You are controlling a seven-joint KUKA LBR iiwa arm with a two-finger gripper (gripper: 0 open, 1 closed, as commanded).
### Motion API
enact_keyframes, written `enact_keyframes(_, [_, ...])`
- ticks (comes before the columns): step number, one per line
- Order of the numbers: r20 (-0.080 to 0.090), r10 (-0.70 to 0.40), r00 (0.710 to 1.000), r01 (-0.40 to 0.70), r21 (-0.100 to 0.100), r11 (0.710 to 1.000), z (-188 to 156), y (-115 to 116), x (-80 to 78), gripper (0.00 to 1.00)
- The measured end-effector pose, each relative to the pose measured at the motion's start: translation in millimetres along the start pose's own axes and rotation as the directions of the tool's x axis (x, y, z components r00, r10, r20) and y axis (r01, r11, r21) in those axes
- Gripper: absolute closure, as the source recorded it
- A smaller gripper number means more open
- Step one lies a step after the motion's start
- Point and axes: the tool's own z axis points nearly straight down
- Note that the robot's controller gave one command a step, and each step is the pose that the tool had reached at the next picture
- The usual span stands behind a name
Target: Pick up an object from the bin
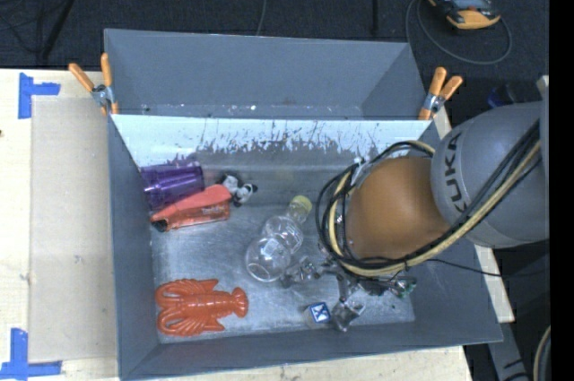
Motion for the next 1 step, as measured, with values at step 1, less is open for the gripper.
enact_keyframes(1, [-0.006, -0.125, 0.992, 0.125, -0.005, 0.992, 4.0, 12.7, -32.5, 1.0])
